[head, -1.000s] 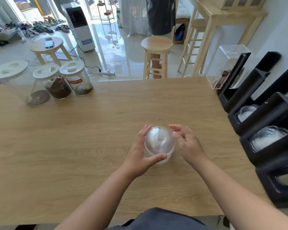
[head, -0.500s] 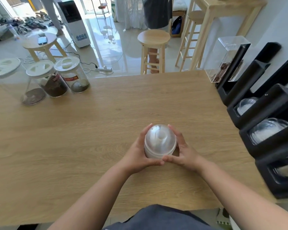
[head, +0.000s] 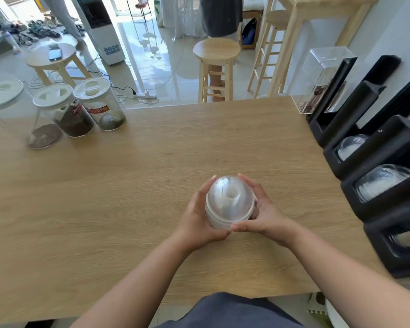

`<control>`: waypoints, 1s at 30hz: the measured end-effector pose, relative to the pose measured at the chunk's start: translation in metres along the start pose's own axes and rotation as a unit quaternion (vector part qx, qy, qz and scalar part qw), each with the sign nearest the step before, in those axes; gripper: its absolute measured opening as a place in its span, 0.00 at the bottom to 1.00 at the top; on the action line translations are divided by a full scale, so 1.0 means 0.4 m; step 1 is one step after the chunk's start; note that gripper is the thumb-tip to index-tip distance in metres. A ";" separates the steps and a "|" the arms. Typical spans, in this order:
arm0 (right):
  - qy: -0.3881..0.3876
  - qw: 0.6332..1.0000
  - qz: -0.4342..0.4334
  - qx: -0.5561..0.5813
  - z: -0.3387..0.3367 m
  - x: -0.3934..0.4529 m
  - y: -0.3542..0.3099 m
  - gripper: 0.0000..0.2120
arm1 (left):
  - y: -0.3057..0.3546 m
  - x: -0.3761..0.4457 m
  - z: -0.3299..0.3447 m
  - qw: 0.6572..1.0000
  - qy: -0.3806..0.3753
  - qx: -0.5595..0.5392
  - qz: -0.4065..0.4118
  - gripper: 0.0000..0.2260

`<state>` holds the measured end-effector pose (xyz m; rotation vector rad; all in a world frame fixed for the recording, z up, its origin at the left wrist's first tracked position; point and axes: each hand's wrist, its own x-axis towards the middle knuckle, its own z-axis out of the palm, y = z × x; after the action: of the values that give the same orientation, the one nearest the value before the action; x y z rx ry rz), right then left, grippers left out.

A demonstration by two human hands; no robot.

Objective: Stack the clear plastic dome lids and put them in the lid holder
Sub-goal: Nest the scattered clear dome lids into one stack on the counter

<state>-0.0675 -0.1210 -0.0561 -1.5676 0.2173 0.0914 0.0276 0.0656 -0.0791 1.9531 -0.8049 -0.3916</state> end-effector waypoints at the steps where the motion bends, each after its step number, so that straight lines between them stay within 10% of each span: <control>1: -0.001 1.000 0.002 0.016 -0.001 0.001 -0.003 0.52 | 0.006 0.001 0.000 1.000 0.003 -0.001 -0.002 0.55; 24: 0.003 0.997 0.073 -0.022 0.013 -0.001 -0.019 0.55 | 0.029 -0.025 0.010 0.995 -0.001 0.012 -0.100 0.55; 30: -0.017 0.991 0.114 0.061 0.000 -0.005 -0.031 0.39 | 0.031 -0.037 0.000 0.994 -0.004 0.015 -0.113 0.55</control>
<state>-0.0670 -0.1208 -0.0436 -1.4134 0.3689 0.2793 0.0123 0.0716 -0.0690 2.0785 -0.5987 -0.5236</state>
